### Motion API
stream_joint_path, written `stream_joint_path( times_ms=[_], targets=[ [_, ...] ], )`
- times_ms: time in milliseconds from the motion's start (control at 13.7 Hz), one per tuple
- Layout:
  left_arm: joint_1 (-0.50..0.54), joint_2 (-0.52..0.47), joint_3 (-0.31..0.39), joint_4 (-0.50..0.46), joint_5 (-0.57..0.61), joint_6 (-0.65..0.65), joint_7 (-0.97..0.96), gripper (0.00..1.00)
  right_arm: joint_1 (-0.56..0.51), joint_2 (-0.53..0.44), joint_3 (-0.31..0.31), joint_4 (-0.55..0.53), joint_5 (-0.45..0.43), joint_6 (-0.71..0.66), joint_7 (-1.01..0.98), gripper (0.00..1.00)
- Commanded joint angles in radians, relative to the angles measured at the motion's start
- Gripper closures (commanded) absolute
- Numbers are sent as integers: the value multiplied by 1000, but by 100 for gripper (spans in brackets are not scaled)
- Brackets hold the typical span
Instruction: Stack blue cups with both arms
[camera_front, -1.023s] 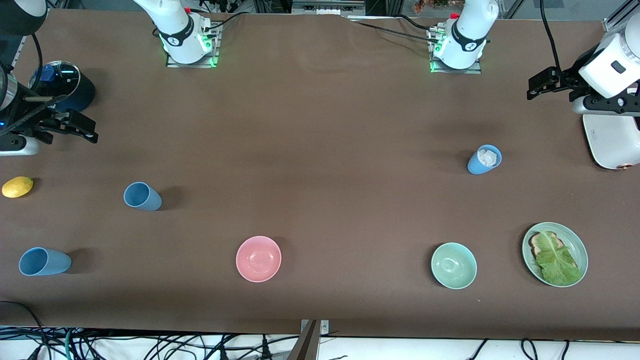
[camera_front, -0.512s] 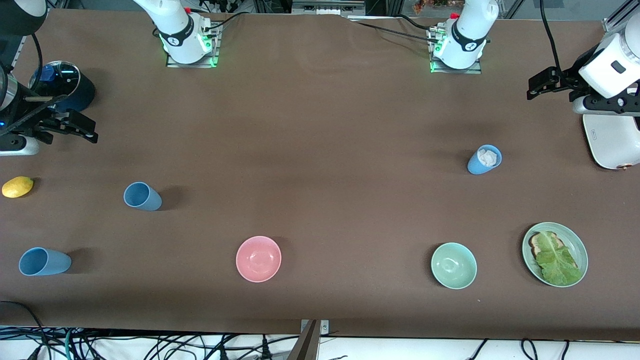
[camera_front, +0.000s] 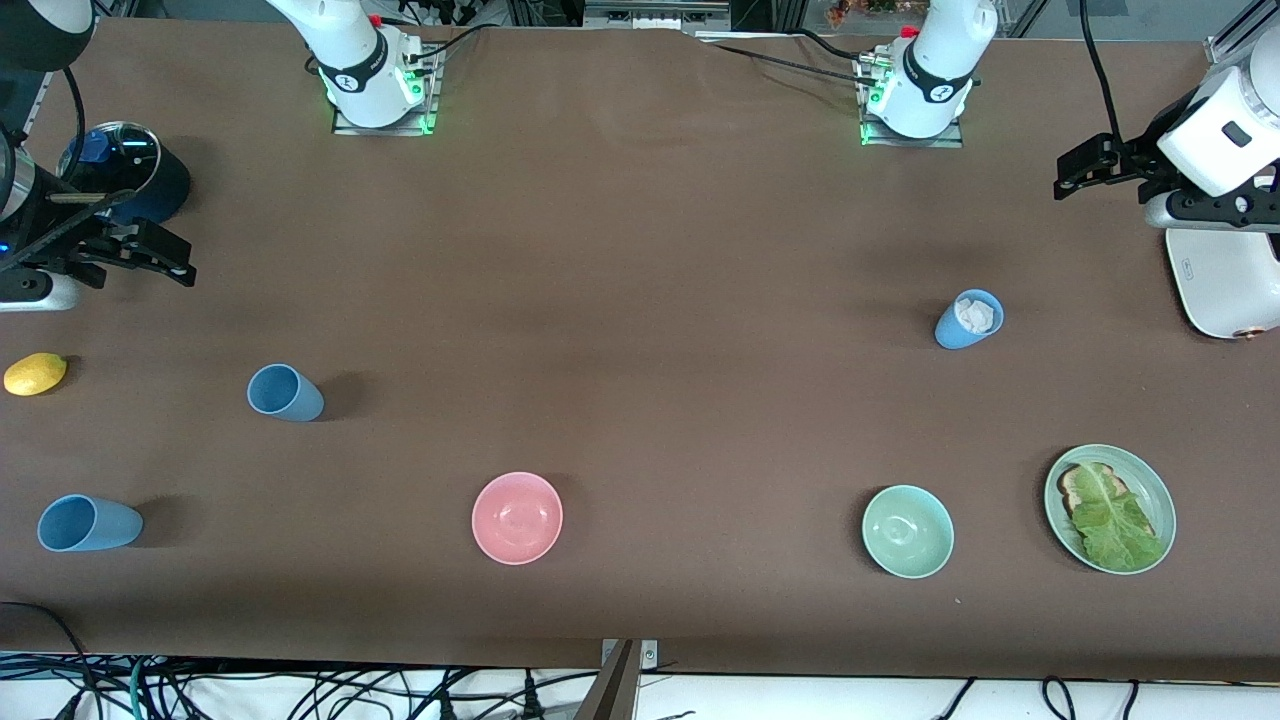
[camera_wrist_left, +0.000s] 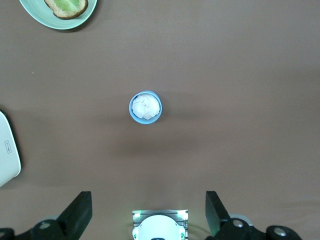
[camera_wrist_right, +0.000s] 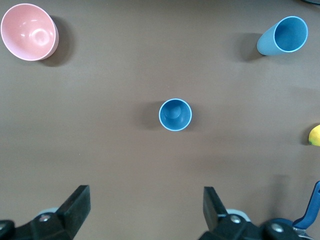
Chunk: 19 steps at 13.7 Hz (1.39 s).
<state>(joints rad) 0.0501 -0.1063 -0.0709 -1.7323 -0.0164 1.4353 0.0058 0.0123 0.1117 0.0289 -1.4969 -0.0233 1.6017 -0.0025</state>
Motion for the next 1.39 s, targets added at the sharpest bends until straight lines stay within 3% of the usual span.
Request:
stream_joint_path(
  times_ms=[0,366,877,1316],
  targets=[
    [-4,23,-7,28,-11,-13,-14,0,-5,-3,0,9,6,0,-11,0],
    [0,52,-26,30,-13,-12,-13,0,-5,-3,0,9,6,7,-11,0],
    [-13,241,-27,99,38,37,-6,0,-5,-3,0,9,3,9,-11,0],
    [-19,299,-29,109,49,48,-1,0,-5,-3,0,9,6,9,-11,0]
  ],
)
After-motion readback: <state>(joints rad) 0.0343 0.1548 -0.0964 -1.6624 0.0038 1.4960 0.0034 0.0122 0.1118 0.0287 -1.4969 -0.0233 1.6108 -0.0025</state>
